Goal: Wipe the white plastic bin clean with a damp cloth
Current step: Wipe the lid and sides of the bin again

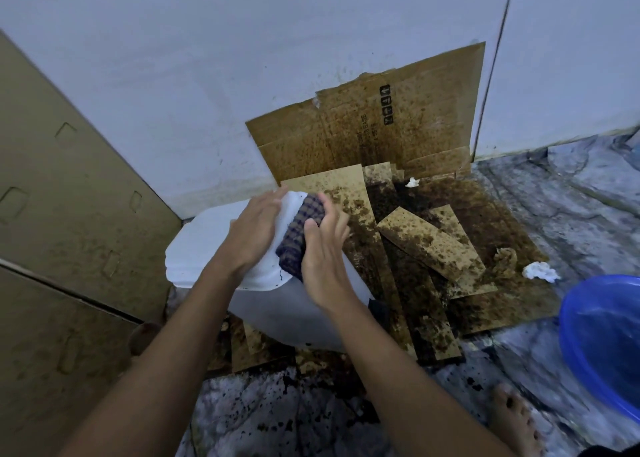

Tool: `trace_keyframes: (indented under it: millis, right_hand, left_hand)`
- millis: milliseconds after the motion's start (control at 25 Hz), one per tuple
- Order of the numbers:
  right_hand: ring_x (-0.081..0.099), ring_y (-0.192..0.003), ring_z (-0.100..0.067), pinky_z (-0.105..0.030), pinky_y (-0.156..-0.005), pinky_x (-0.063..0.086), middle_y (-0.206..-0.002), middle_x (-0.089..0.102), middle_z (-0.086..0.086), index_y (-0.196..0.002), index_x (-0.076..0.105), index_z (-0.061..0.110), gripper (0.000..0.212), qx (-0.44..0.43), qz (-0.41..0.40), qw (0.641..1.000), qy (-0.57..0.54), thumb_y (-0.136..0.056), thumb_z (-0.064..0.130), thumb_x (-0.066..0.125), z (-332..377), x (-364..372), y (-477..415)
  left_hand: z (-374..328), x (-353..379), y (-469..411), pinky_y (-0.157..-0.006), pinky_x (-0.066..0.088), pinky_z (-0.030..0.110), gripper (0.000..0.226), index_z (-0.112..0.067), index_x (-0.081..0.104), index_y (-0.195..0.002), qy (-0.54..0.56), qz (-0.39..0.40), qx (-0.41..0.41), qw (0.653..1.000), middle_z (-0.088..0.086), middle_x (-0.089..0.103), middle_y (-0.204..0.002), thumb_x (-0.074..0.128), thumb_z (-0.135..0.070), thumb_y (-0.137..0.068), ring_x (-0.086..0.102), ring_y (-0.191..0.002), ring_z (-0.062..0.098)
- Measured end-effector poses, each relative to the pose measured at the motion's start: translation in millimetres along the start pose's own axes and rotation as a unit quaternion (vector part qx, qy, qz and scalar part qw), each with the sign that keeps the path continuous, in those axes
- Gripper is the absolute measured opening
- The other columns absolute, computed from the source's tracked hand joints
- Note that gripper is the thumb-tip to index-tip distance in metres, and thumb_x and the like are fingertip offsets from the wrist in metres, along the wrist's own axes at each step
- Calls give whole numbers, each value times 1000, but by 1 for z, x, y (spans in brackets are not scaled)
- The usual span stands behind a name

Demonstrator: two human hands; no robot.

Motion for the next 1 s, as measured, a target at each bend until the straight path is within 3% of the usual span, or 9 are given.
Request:
trace_keyframes:
  millis: [120,200,280,480,560,640,800,880,1000]
  right_hand:
    - [16,-138,-9,-47,-115,18,-158,9,17,-156,20,32,47,1,14,995,98,-109,37,26,2,0,0]
    - [10,-144,-14,-50,-114,15,-162,-1,17,-158,17,32,50,8,28,991,132,-109,37,28,3,-4,-2]
    - [7,-148,-18,-54,-115,14,-165,-5,13,-158,17,32,52,26,32,987,155,-108,38,29,2,-8,-4]
    - [5,-150,-20,-54,-117,12,-166,-3,11,-158,17,34,52,55,38,982,179,-108,39,27,-5,-18,-7]
    - [6,-150,-20,-54,-117,13,-166,-1,12,-158,18,35,51,57,39,981,184,-108,39,26,-7,-22,-6]
    - [9,-148,-19,-53,-117,15,-165,3,12,-158,19,35,51,55,34,981,185,-108,38,27,-8,-26,-4]
    - [12,-145,-14,-49,-117,18,-163,9,14,-157,22,35,49,49,21,983,175,-108,36,29,-13,-36,3]
    - [12,-144,-10,-48,-118,18,-161,10,17,-156,22,36,48,49,20,985,162,-109,36,30,-18,-42,8]
    - [13,-143,-10,-50,-118,18,-161,12,16,-156,23,38,48,50,12,987,151,-109,37,31,-23,-46,14]
  left_hand:
    - [-15,6,14,-122,25,36,42,-29,51,-145,-9,16,25,1000,-4,45,-155,45,-37,-104,37,-145,15]
    - [-21,-1,21,-112,28,26,39,-27,56,-142,-73,-13,60,995,-7,49,-151,52,-27,-103,41,-139,11]
    - [-13,-19,23,-106,28,23,36,-29,61,-135,-106,-49,75,990,-10,53,-146,60,-30,-100,44,-130,6]
    - [50,-84,16,-114,38,41,44,-30,62,-134,-149,-128,5,980,-5,52,-147,67,-45,-93,48,-135,18]
    - [77,-99,13,-112,41,44,54,-27,61,-137,-155,-105,-13,982,-6,54,-144,67,-54,-91,50,-135,21]
    - [101,-100,14,-113,40,48,74,-33,56,-142,-158,-67,-39,984,-8,50,-150,63,-75,-82,47,-139,21]
    - [119,-72,25,-123,17,53,94,-41,36,-154,-197,-47,-84,976,9,20,-168,35,-93,-75,15,-155,29]
    - [110,-65,32,-123,9,60,101,-46,33,-153,-209,-72,-87,971,4,12,-170,28,-100,-68,4,-156,29]
    - [69,-48,38,-120,1,68,73,-51,39,-147,-233,-116,-17,965,-14,9,-169,44,-83,-81,-4,-157,22]
Point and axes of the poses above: each hand's wrist, its own y-axis away from the middle knuckle, its own x-axis out of the palm, z = x × y, the point moved 7 cm from there along -y, towards the middle knuckle
